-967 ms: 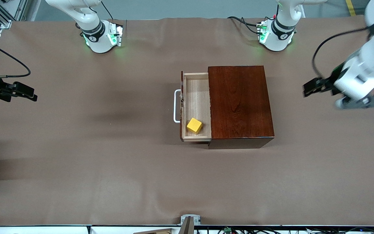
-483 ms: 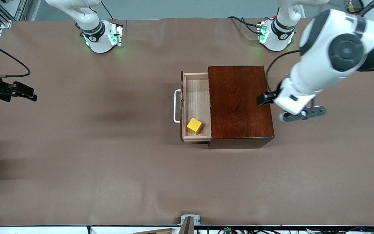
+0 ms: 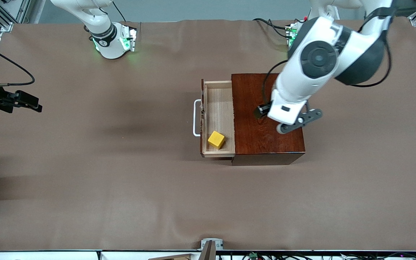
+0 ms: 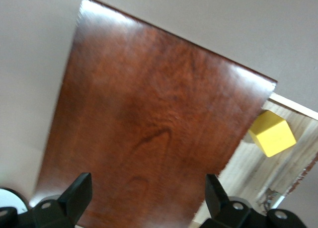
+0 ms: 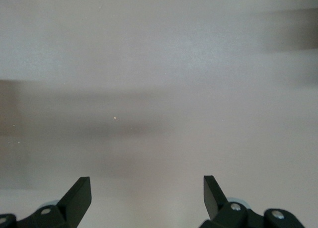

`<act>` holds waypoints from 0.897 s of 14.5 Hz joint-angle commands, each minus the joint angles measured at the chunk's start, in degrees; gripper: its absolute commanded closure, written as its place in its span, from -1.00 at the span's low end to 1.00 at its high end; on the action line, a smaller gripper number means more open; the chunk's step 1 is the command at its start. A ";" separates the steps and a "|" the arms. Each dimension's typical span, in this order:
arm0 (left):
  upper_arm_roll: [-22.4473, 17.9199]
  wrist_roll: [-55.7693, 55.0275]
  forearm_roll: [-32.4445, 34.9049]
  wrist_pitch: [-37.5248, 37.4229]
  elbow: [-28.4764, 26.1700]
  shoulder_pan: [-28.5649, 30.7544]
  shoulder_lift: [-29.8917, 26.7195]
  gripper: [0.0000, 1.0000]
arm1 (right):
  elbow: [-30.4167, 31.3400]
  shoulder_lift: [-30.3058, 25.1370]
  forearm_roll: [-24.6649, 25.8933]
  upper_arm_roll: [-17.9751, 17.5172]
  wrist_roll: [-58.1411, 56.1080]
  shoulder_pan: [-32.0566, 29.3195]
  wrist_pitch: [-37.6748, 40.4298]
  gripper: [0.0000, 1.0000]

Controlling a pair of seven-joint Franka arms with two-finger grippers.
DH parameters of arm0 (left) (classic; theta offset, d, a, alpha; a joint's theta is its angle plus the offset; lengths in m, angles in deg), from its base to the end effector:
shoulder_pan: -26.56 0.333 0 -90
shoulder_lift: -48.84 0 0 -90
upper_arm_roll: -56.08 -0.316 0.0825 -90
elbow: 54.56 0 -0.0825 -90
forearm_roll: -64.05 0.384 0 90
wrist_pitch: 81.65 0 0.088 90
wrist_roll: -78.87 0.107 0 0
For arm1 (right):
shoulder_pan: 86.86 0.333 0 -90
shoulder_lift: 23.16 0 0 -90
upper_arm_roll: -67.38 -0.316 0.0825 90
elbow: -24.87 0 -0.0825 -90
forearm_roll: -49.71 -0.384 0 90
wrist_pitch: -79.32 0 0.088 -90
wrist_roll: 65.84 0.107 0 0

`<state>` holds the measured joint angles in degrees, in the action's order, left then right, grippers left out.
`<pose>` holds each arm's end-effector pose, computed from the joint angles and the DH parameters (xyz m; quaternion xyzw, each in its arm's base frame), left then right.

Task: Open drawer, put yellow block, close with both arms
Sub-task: 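Move the left gripper over the box to the drawer front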

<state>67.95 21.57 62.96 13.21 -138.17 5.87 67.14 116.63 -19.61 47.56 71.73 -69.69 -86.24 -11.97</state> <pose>0.5504 -0.3334 0.4955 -0.9733 -0.2181 0.0708 0.0113 0.5713 -0.0321 0.5771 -0.9993 0.0000 0.0338 0.0187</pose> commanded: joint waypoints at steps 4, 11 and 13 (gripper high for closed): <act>-0.70 -22.91 0.57 4.52 5.90 -8.21 6.82 -1.00 | 0.17 -0.39 0.74 -0.49 0.78 -0.27 0.07 -1.00; -1.05 -43.93 3.20 14.55 7.50 -13.93 12.10 -1.00 | 0.09 -0.57 0.74 -0.49 0.78 -0.62 -0.20 -1.00; -1.05 -49.38 4.87 15.61 7.58 -15.25 13.07 -1.00 | 0.09 -0.65 0.75 -0.49 0.78 -0.62 -0.03 -1.00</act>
<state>67.51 -22.81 65.71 28.30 -132.51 -7.71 78.74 116.65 -19.61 47.56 71.78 -69.67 -86.25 -12.15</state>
